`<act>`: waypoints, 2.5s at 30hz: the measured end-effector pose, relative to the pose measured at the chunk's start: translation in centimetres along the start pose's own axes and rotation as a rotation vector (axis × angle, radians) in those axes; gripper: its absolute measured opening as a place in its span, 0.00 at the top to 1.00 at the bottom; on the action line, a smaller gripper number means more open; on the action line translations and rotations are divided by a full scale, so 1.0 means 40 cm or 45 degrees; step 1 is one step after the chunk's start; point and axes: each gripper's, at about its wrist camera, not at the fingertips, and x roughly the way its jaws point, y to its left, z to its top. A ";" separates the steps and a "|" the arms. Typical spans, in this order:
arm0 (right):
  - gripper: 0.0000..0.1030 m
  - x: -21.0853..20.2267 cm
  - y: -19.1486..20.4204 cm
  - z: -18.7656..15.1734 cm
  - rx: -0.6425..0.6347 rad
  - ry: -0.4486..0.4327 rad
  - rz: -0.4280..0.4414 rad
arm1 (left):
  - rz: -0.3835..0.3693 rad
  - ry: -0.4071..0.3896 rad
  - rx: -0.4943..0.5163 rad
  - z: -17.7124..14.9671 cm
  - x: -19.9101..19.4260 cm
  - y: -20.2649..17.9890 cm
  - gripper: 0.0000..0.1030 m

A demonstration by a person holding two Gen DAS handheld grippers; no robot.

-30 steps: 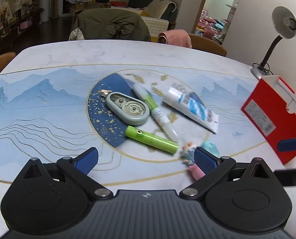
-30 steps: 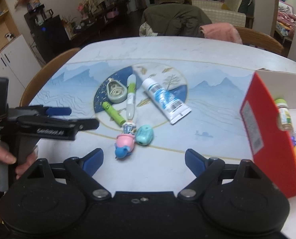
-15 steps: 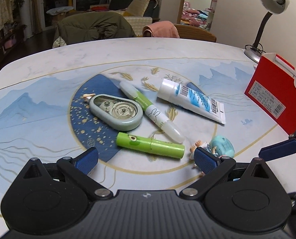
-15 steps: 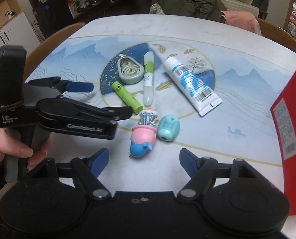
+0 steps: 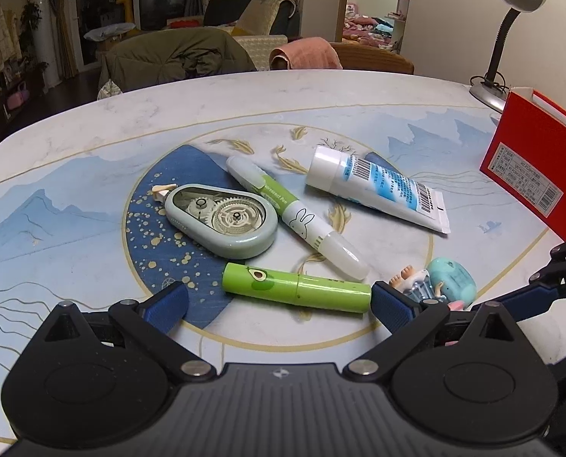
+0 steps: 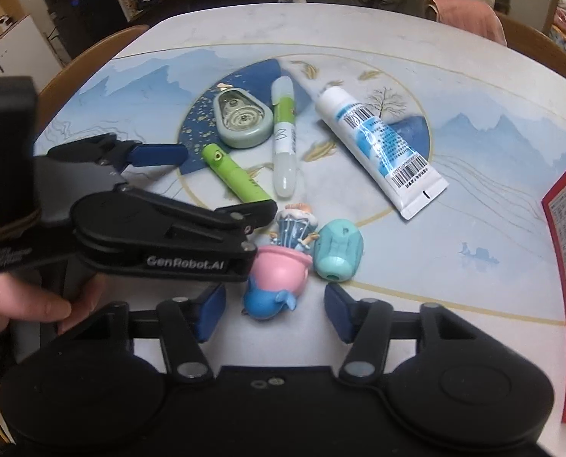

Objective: Organize rigid objects
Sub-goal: 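Grasp the green highlighter with the left tool while the right tool grasps the pink pig figurine, then carry the highlighter and pig figurine into the shoebox with both tools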

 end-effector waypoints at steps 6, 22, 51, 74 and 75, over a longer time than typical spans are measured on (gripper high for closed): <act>0.54 0.008 -0.005 0.005 0.033 0.005 0.000 | 0.000 -0.012 0.002 0.001 0.002 -0.008 0.01; 0.67 0.006 -0.013 0.004 0.067 0.002 0.045 | 0.014 -0.018 -0.009 0.006 -0.007 -0.026 0.20; 0.68 -0.238 -0.093 -0.080 0.154 -0.188 0.094 | -0.042 -0.042 -0.209 0.085 -0.230 -0.100 0.20; 0.68 -0.524 -0.389 -0.095 0.264 -0.517 -0.011 | -0.062 -0.198 0.020 0.378 -0.336 -0.359 0.20; 0.68 -0.531 -0.404 -0.097 0.267 -0.523 -0.018 | -0.065 -0.199 0.027 0.387 -0.332 -0.376 0.20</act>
